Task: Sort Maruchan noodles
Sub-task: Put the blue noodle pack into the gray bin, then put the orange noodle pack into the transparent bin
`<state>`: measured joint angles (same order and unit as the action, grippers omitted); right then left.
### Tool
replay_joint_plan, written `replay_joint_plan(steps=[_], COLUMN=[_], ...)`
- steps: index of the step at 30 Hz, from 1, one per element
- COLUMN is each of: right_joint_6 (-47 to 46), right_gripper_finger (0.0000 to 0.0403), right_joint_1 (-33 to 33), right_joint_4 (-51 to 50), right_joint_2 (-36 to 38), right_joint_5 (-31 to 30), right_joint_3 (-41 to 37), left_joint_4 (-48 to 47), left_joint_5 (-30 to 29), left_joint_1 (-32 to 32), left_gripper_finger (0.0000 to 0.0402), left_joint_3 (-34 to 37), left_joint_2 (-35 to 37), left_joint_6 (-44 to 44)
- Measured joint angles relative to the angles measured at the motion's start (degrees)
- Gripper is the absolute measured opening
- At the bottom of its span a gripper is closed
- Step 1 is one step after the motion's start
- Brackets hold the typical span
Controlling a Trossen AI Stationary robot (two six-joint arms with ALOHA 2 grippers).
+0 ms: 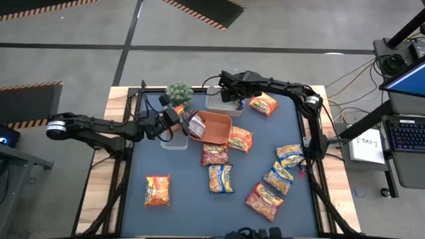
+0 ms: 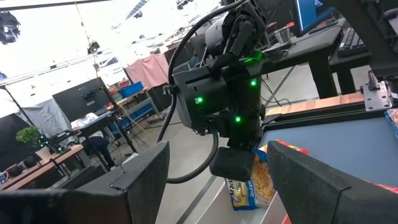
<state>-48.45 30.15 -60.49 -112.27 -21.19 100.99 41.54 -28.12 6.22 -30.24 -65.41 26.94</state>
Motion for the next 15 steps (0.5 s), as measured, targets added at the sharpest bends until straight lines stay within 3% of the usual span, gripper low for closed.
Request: replay_joint_plan(steps=[8, 15], right_joint_6=[2.0, 8.4], right_gripper_finger=[0.0178, 0.0180], right_joint_1=[0.0, -3.1], right_joint_4=[-0.9, -2.7], right_joint_2=[1.4, 7.4], right_joint_5=[-0.4, -2.0], right_joint_3=[2.0, 1.6], left_joint_4=[0.0, 0.0], left_joint_5=[0.0, 0.0], left_joint_1=[0.0, 0.0], left_gripper_finger=[0.0252, 0.0252], left_joint_3=[0.0, -0.1], left_joint_2=[0.0, 0.0], left_joint_6=[0.0, 0.0])
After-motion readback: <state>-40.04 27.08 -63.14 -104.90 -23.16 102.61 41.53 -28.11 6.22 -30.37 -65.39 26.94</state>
